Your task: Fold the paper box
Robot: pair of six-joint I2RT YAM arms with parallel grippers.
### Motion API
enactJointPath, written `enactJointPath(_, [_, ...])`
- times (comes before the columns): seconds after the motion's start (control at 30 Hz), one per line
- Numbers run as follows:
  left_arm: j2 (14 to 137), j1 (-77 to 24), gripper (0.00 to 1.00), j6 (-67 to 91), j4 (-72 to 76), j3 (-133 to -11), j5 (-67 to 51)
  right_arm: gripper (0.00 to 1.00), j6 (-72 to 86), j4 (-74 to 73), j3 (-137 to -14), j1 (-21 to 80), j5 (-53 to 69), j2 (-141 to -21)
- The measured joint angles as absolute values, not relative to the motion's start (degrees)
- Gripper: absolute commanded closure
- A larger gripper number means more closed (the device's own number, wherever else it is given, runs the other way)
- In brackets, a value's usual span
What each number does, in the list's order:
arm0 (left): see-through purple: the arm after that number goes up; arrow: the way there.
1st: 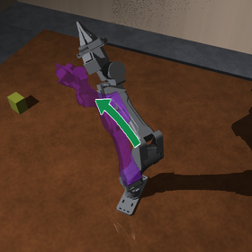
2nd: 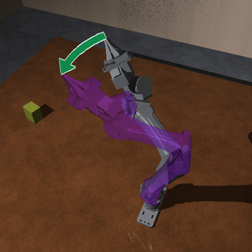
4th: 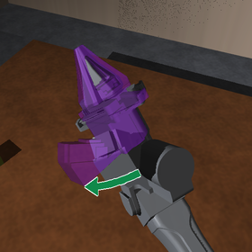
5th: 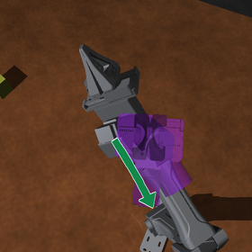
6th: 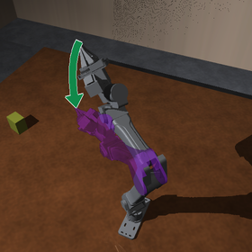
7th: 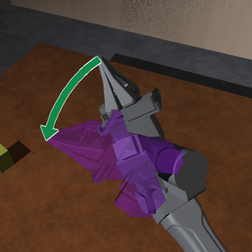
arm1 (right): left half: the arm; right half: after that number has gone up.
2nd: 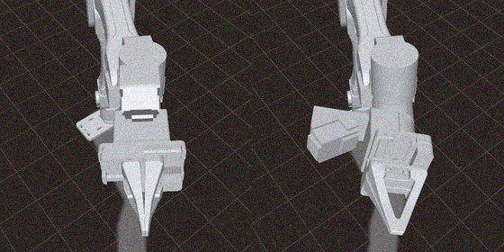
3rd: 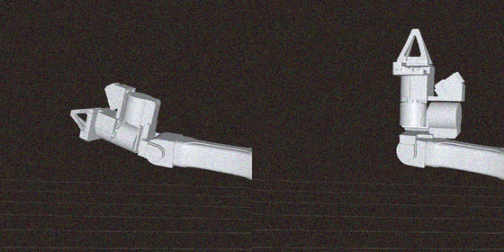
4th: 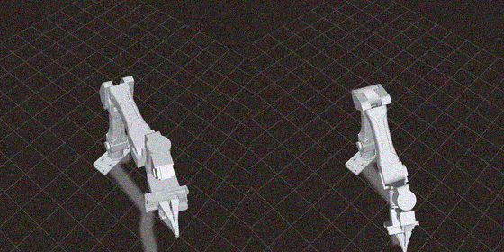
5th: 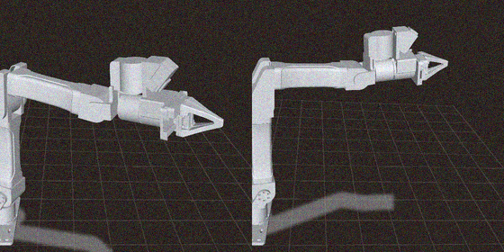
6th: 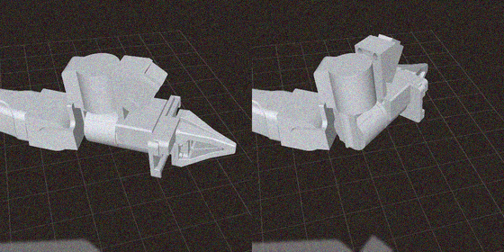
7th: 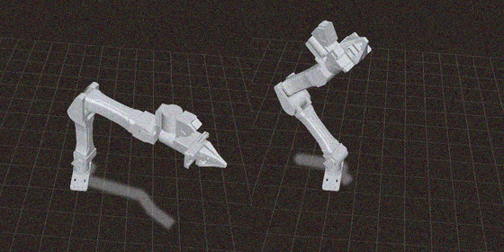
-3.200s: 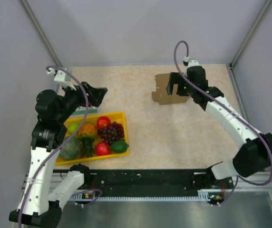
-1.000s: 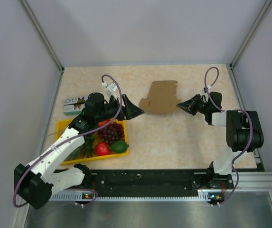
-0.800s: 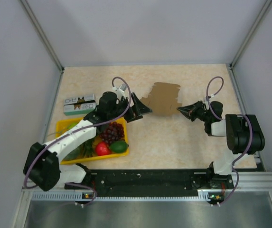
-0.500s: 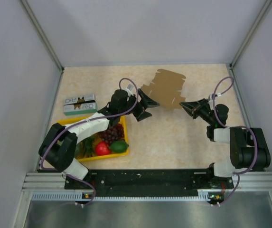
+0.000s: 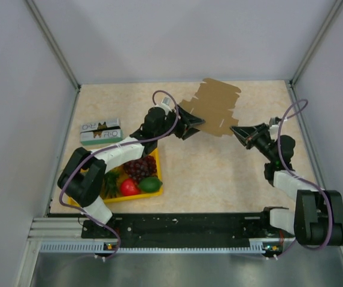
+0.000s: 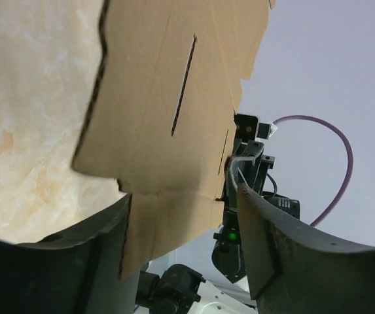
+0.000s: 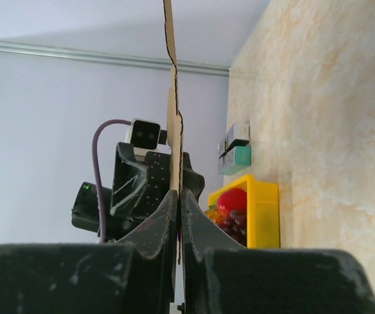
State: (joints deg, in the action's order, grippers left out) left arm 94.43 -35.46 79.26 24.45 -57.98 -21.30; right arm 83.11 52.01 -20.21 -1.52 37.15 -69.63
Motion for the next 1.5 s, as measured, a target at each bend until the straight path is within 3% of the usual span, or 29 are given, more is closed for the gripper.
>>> enactJointPath(0.33, [90.4,-35.9,0.71,72.9,25.5,-56.1,-16.0,0.98,83.2,46.6,-18.6,0.1,35.1,-64.2])
enactJointPath(0.37, [89.2,-36.0,0.76,72.1,25.8,-55.5,-15.4,0.94,83.2,46.1,-18.6,0.5,35.1,-63.7])
enactJointPath(0.4, [88.2,-36.0,0.91,71.5,26.0,-55.1,-15.1,0.92,83.2,45.6,-18.6,0.6,35.0,-63.2])
enactJointPath(0.47, [86.7,-36.0,1.00,70.3,26.1,-54.7,-14.4,0.82,83.2,44.8,-18.6,0.7,34.9,-62.1])
enactJointPath(0.53, [85.6,-36.0,1.00,69.1,26.1,-54.7,-14.0,0.72,83.1,43.7,-18.6,1.0,34.9,-61.0])
enactJointPath(0.57, [85.3,-36.0,1.00,68.3,26.0,-54.7,-13.9,0.60,83.0,43.3,-18.7,1.1,35.2,-60.7])
enactJointPath(0.67, [84.2,-36.0,1.00,64.1,21.8,-55.5,-13.2,0.37,79.3,36.8,-20.9,1.3,36.7,-60.2])
enactJointPath(0.77, [83.4,-36.0,1.00,56.4,12.4,-59.1,-11.3,0.28,67.3,17.7,-30.4,1.7,37.5,-60.2])
enactJointPath(0.9, [80.1,-35.2,1.00,42.6,-0.7,-64.9,-9.1,0.25,44.8,-7.5,-47.7,2.2,32.5,-59.6])
enactJointPath(1.03, [76.9,-34.3,1.00,28.0,-12.5,-71.6,-9.0,0.23,27.3,-20.9,-58.9,5.7,27.8,-57.5])
enactJointPath(1.17, [76.0,-34.2,1.00,14.8,-21.7,-77.1,-11.2,0.18,11.6,-28.1,-71.0,14.3,28.3,-59.9])
enactJointPath(1.37, [75.5,-34.2,1.00,1.2,-32.6,-77.6,-18.9,0.17,-8.1,-39.5,-95.7,23.8,32.0,-73.3])
enactJointPath(1.5, [74.4,-34.2,1.00,-3.2,-36.1,-77.6,-24.6,0.18,-15.0,-45.7,-99.1,25.7,34.3,-77.4])
